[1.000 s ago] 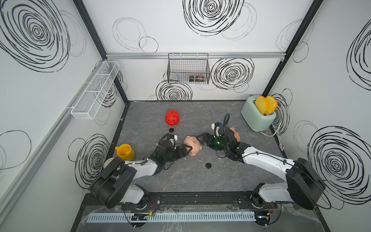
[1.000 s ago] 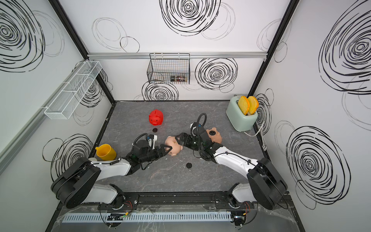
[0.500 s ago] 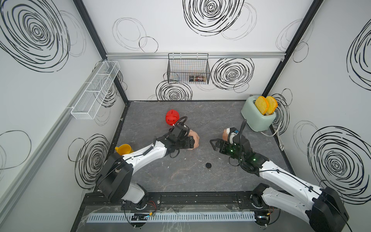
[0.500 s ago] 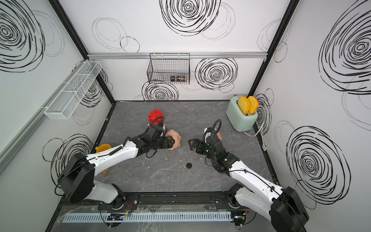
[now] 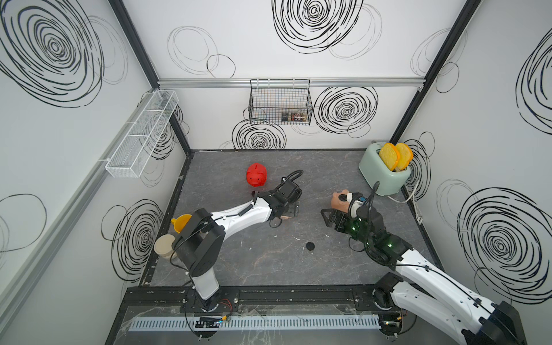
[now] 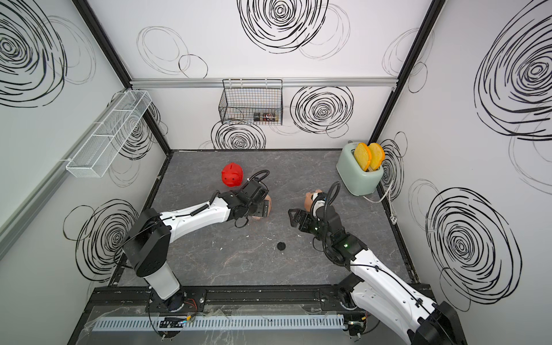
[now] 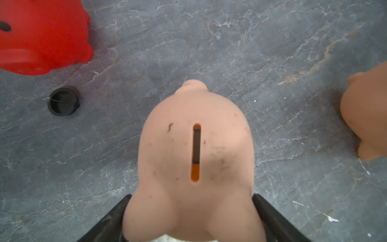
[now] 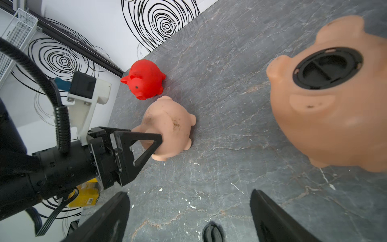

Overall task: Open piggy banks
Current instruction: Adjust the piggy bank at the center of the board.

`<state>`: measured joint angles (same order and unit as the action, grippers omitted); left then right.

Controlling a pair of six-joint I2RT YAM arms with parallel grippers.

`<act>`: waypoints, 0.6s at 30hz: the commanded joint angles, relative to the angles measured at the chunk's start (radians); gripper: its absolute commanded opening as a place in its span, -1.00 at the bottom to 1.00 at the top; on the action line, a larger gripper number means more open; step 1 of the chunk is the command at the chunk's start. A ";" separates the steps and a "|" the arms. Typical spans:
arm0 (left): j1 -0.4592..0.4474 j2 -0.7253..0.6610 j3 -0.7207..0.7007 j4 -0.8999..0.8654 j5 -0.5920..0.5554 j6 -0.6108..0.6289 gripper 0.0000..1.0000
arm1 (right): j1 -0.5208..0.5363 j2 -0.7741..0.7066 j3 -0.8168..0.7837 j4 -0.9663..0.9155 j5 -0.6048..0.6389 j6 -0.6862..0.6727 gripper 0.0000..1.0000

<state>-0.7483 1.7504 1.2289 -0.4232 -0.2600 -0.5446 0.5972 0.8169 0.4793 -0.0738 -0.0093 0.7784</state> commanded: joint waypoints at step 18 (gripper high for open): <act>-0.004 -0.135 -0.026 0.080 0.239 -0.022 0.92 | -0.018 0.043 -0.014 0.025 -0.053 -0.069 0.87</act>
<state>-0.7643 1.6756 1.2472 -0.4122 -0.1104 -0.5507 0.5797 0.8352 0.4709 -0.0834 -0.0299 0.7349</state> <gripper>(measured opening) 0.960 0.937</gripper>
